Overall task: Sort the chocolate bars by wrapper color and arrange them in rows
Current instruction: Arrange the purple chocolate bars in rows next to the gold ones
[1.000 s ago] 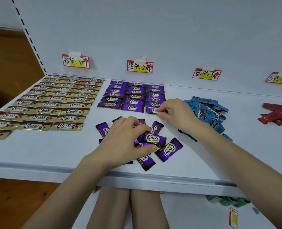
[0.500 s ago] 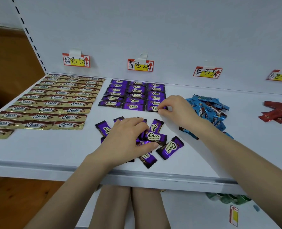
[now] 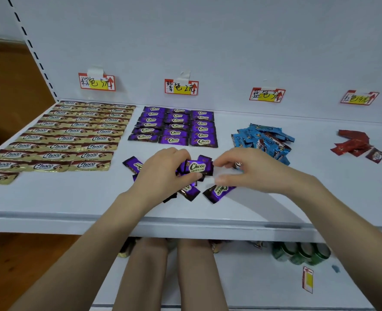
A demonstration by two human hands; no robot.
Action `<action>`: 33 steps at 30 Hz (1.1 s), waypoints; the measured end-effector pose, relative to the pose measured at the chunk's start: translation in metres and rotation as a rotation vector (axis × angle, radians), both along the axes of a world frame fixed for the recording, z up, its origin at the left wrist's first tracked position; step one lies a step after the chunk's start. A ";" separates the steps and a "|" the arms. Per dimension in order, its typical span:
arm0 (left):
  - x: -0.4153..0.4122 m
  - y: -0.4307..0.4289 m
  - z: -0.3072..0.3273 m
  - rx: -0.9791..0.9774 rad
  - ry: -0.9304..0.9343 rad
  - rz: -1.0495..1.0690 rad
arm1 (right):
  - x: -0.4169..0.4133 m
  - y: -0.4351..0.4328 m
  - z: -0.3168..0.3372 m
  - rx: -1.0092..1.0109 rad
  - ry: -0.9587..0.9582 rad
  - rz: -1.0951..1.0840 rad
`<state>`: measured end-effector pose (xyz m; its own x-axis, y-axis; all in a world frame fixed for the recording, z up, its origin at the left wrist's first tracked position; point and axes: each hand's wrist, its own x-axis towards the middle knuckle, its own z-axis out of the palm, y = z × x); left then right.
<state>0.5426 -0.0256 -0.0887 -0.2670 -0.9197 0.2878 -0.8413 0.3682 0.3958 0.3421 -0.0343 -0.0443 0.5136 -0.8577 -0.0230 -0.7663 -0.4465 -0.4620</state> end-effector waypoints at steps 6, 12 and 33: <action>0.004 -0.005 0.003 -0.054 0.189 -0.003 | -0.001 0.017 -0.013 -0.019 0.153 0.022; 0.001 -0.005 0.006 -0.074 0.513 0.065 | 0.000 0.023 -0.016 -0.025 -0.007 -0.076; 0.010 0.019 0.017 0.007 1.636 0.620 | 0.054 0.018 -0.033 -0.051 -0.330 -0.272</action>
